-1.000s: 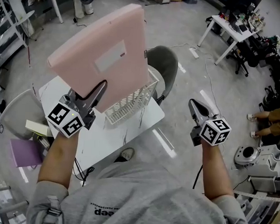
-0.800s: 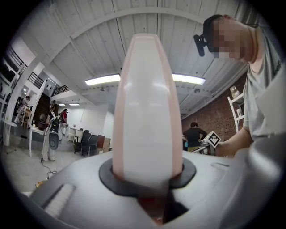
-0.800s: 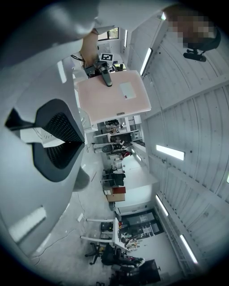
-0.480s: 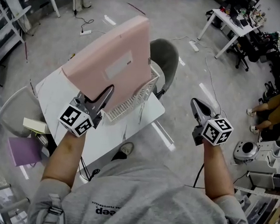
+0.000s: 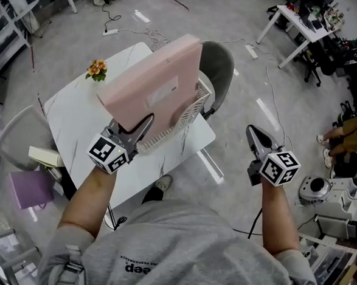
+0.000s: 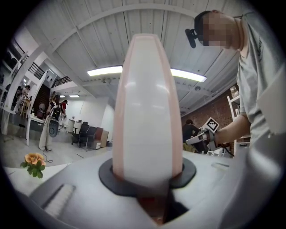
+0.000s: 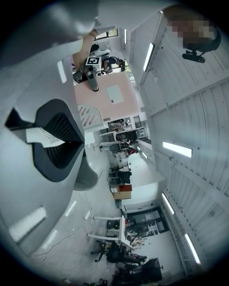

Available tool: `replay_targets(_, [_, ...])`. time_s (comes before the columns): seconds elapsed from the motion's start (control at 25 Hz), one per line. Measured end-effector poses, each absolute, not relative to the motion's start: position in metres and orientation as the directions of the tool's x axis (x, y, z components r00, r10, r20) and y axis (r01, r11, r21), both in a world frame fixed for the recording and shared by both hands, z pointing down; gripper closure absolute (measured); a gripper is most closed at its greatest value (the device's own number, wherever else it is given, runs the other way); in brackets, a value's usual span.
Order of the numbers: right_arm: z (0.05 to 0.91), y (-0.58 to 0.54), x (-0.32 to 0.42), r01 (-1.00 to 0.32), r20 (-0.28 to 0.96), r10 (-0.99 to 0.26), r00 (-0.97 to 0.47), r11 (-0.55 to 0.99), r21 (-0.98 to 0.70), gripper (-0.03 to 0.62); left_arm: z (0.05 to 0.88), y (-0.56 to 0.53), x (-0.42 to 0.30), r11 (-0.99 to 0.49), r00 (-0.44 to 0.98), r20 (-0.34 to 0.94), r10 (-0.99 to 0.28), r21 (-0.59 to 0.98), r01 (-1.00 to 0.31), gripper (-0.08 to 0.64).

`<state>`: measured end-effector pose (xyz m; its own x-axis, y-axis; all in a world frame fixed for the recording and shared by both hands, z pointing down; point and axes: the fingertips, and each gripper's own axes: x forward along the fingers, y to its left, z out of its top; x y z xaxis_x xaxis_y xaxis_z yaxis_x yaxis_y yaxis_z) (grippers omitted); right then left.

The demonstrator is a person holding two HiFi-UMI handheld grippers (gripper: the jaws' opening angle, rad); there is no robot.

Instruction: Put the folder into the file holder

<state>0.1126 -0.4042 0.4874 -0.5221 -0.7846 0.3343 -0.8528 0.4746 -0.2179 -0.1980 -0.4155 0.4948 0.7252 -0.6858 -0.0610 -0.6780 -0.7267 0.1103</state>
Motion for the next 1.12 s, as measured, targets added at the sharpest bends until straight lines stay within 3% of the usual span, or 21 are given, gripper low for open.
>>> replay_targets(0.72, [0.506, -0.395, 0.115, -0.856, 0.363, -0.776, -0.516, 0.462, -0.23, 0.588, 0.569, -0.416, -0.183, -0.727, 0.732, 0.055, -0.679, 0.088, -0.681, 0.347])
replay_targets(1.08, [0.508, -0.391, 0.123, -0.856, 0.363, -0.776, -0.516, 0.459, -0.236, 0.588, 0.611, -0.408, -0.181, -0.72, 0.71, 0.236, -0.664, 0.054, -0.692, 0.336])
replay_targets(1.12, [0.507, -0.391, 0.124, -0.856, 0.363, -0.776, -0.516, 0.459, -0.237, 0.588, 0.612, -0.408, -0.182, -0.716, 0.706, 0.239, -0.667, 0.058, -0.696, 0.299])
